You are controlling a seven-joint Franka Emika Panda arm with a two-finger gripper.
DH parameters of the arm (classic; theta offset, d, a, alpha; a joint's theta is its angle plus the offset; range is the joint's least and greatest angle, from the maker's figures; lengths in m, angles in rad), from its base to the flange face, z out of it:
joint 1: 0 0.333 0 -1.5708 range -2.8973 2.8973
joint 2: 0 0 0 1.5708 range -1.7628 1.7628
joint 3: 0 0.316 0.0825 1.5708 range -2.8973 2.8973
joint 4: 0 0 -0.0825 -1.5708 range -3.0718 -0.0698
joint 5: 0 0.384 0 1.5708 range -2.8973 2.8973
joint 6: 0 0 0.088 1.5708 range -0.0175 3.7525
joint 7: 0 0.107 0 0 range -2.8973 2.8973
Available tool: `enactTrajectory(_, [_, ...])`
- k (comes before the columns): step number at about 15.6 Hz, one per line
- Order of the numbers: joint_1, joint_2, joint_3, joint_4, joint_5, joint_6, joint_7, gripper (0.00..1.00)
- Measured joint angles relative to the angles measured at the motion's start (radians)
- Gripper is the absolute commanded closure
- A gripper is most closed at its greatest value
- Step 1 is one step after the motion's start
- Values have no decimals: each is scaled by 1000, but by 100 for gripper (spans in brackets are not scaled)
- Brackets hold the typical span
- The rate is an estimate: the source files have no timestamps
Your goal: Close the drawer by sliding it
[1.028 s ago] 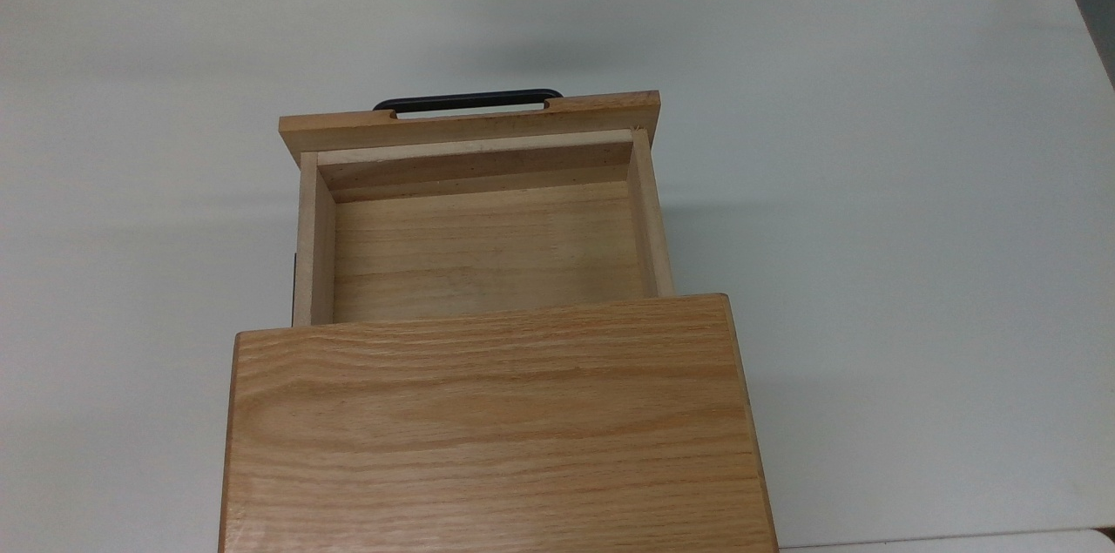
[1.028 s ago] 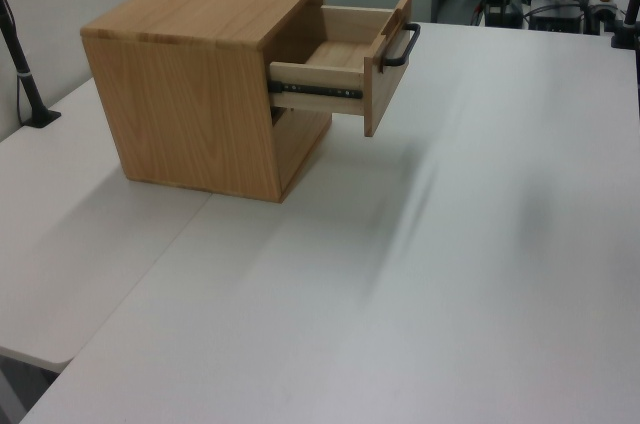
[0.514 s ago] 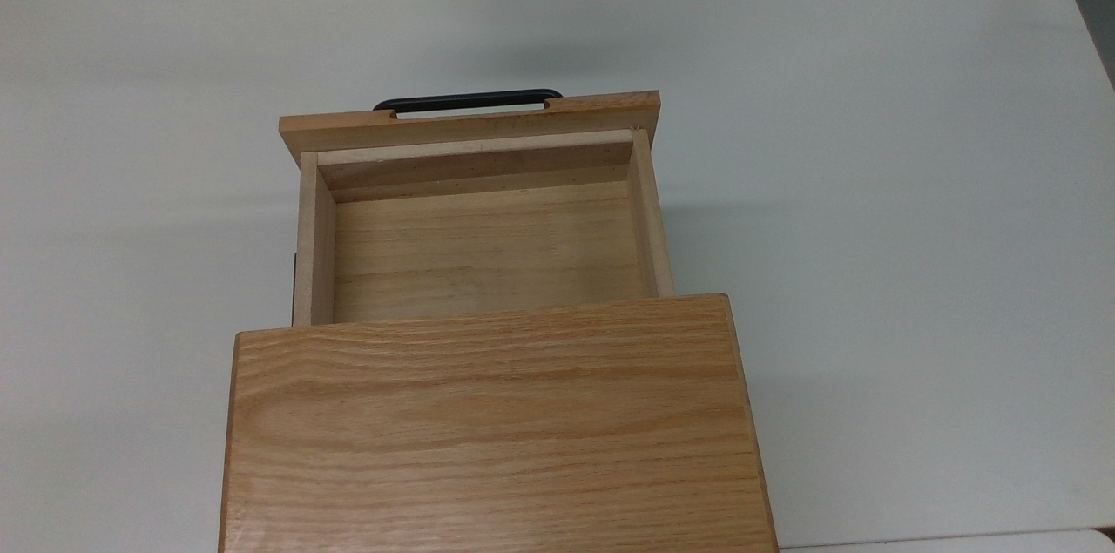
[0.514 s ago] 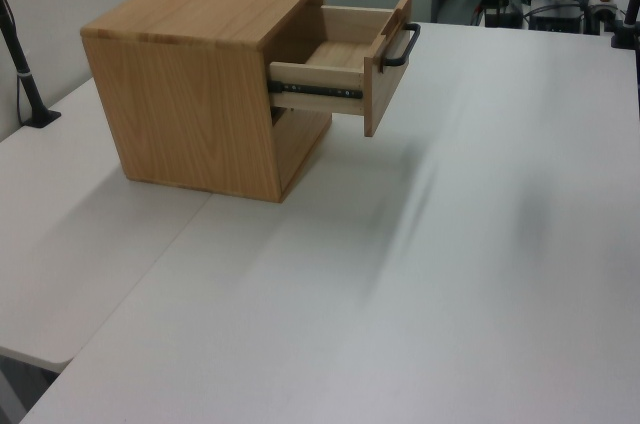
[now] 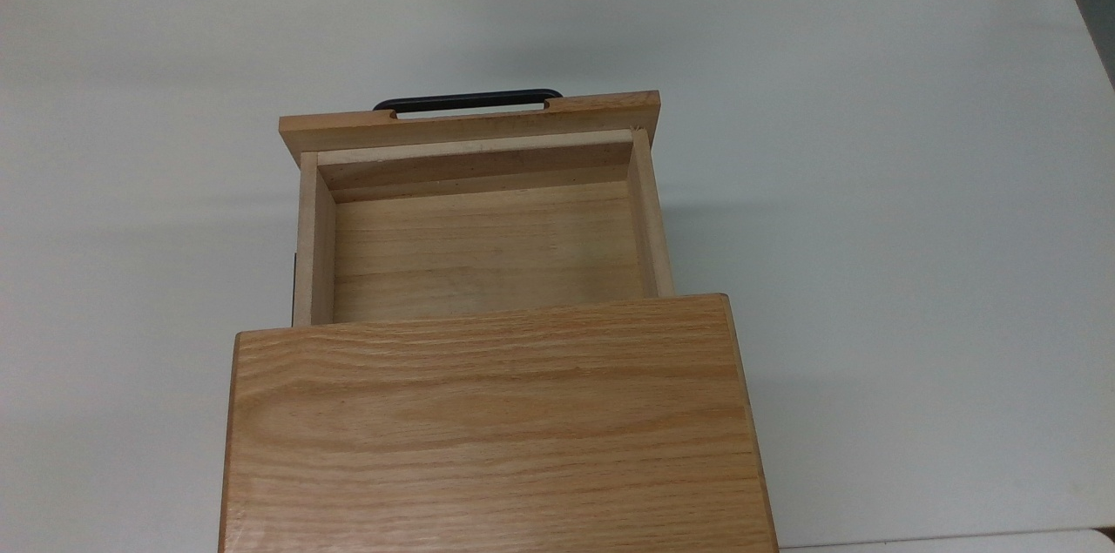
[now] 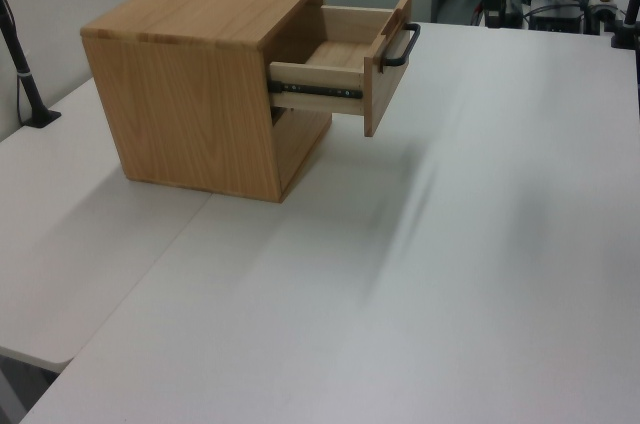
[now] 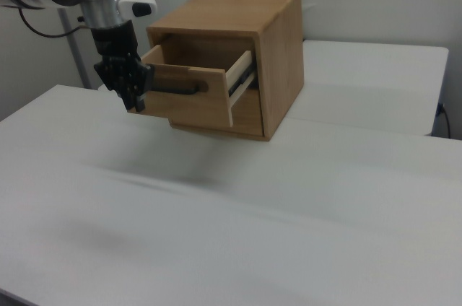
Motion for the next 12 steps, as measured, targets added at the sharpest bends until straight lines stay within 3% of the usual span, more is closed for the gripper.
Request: enactTrajectory(12, [0,160,0,30,1,157,0,100])
